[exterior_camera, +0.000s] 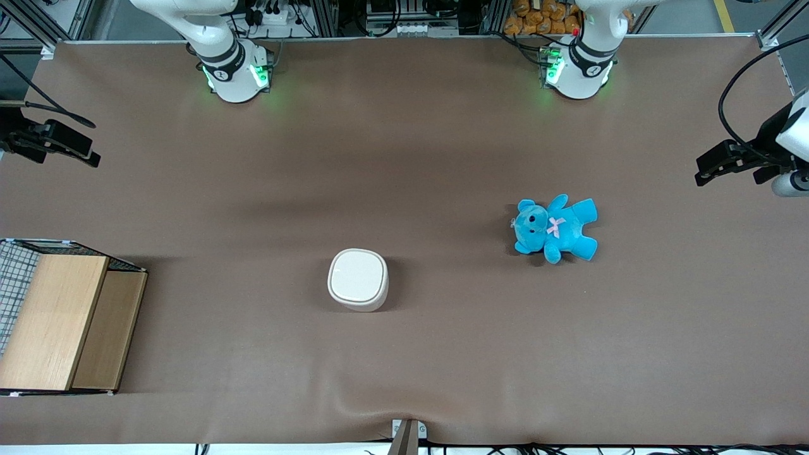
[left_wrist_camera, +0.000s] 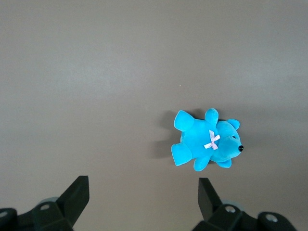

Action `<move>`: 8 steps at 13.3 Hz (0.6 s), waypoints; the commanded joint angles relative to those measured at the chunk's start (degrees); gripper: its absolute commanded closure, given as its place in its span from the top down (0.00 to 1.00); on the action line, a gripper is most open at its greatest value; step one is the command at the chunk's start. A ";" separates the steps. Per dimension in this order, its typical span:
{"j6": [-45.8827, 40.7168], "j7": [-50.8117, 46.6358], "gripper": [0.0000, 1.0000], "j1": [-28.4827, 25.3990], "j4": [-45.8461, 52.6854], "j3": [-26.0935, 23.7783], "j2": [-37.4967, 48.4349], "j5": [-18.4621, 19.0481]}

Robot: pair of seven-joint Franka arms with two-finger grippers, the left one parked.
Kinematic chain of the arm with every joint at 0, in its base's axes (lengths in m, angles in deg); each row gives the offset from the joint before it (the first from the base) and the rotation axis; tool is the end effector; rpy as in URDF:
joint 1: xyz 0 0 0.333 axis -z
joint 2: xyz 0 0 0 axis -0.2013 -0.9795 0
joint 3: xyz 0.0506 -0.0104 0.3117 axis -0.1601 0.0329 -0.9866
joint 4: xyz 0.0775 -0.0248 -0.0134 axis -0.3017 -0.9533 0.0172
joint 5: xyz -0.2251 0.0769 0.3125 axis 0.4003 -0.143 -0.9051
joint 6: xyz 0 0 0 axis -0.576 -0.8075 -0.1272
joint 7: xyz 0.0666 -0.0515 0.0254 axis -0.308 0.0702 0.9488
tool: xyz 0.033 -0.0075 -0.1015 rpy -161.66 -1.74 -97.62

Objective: Open trash can with right arm
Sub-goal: 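Move the right gripper out toward the white trash can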

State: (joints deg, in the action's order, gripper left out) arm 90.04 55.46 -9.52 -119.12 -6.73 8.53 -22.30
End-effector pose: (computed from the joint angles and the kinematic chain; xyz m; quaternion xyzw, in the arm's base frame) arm 0.5465 -0.0080 0.6492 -0.9979 0.0560 0.0238 0.0217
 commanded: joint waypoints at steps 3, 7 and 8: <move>-0.50 0.55 1.00 0.46 0.77 -0.18 -0.52 0.56; -0.41 0.81 1.00 0.28 0.86 -0.18 -1.05 0.47; -0.50 0.72 1.00 -0.33 0.86 -0.53 -1.58 0.29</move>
State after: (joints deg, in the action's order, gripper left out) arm 90.00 55.63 -9.49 -119.13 -6.70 8.10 -22.32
